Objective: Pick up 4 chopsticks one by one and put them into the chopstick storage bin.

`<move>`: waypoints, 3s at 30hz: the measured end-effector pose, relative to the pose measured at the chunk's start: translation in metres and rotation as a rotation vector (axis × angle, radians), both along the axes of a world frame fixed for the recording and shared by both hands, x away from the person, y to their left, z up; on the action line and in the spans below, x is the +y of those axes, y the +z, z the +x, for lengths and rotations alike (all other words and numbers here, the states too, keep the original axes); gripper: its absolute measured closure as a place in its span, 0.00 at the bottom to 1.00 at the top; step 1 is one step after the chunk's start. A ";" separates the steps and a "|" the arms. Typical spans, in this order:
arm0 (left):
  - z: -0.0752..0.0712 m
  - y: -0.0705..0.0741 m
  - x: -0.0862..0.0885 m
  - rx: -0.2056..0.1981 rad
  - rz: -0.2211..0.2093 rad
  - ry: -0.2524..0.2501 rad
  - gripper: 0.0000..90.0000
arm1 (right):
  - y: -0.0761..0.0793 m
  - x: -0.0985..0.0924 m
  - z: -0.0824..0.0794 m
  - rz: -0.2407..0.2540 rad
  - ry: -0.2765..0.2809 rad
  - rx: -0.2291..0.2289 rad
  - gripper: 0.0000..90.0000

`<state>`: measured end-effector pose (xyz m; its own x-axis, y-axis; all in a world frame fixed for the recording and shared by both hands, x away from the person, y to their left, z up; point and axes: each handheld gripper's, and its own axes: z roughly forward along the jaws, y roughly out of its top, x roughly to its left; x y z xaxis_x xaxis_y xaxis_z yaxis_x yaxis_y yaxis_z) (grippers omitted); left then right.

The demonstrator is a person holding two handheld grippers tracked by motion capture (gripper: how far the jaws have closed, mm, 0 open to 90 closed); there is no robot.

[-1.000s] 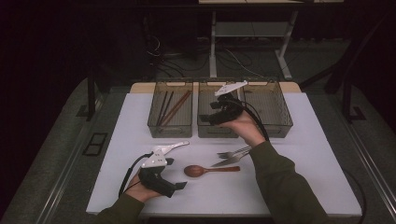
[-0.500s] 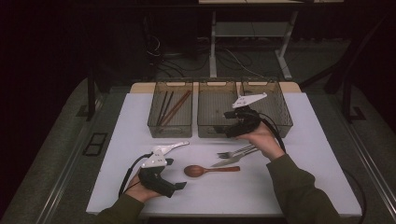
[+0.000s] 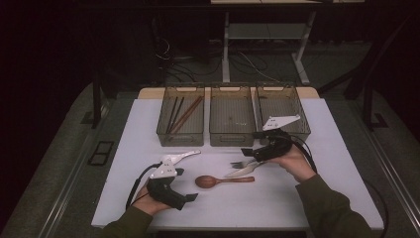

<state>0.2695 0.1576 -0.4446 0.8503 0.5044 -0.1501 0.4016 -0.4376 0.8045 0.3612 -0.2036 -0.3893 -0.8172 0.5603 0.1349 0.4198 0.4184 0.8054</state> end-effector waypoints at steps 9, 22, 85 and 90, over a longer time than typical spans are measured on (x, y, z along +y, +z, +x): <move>0.000 0.000 0.000 -0.002 0.000 -0.002 0.00 | -0.011 -0.017 -0.018 0.001 -0.009 0.007 0.22; -0.001 0.001 -0.001 -0.005 -0.001 -0.005 0.00 | -0.023 -0.040 -0.044 0.005 -0.053 0.005 0.20; 0.104 0.010 0.069 0.096 0.181 0.261 0.95 | -0.060 -0.083 -0.100 -0.021 -0.139 0.002 0.18; 0.103 0.005 0.069 0.129 0.193 0.253 0.96 | -0.060 -0.084 -0.100 -0.026 -0.139 0.002 0.18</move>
<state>0.3721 0.2264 -0.4391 0.6752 0.7262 -0.1291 0.6096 -0.4509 0.6520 0.2610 -0.2871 -0.4496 -0.7314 0.6712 0.1209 0.4769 0.3767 0.7942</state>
